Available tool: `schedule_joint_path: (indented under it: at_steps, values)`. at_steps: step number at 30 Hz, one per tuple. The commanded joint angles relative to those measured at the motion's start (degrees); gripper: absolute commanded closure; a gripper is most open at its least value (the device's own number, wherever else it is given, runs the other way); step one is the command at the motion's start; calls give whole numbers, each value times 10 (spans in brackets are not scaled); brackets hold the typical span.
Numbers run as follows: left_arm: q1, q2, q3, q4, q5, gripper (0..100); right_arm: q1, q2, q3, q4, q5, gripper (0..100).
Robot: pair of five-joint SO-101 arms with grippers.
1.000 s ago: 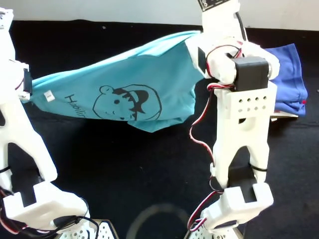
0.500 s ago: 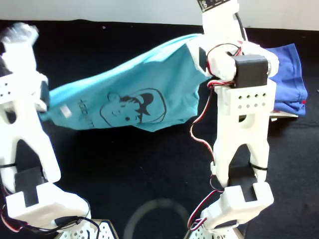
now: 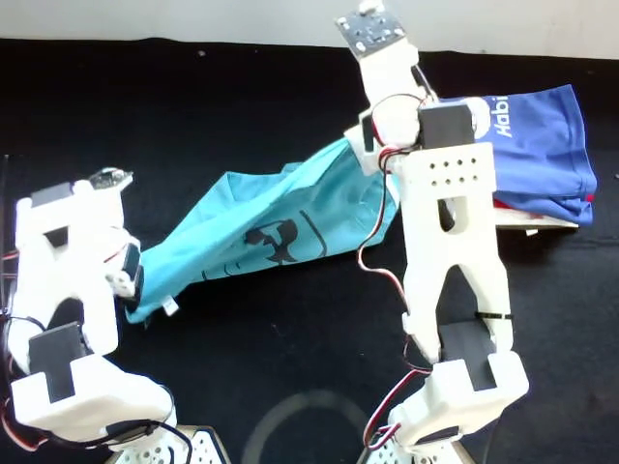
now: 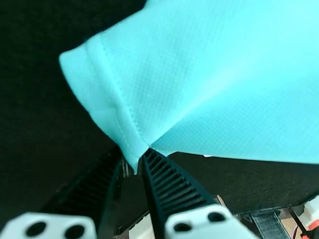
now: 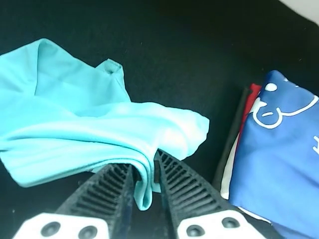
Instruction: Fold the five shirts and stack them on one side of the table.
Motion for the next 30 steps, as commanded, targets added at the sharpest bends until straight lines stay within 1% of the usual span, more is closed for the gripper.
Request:
schedule_joint_path:
  at_steps: [1,4,6,9,12,16,21,26,30]
  values:
    - [5,-23,25,-21,-6,974,0,-10,15,-3,2,992]
    - [5,-23,50,-36,-6,885,0,-10,17,-4,2,992]
    - [5,-23,65,-47,-6,848,0,-10,16,-4,2,992]
    - [5,-23,85,-67,-6,857,0,-10,16,-4,2,992]
    - [6,-24,96,-68,-5,857,0,-9,17,-4,2,992]
    - [6,-30,77,-61,-4,857,0,-9,20,-4,2,992]
    - [23,-30,18,3,-2,854,0,-8,21,-4,2,992]
    - [31,-30,-31,47,36,853,0,-6,21,-4,2,992]
    - [54,-24,-33,51,85,852,0,-6,21,-4,2,992]
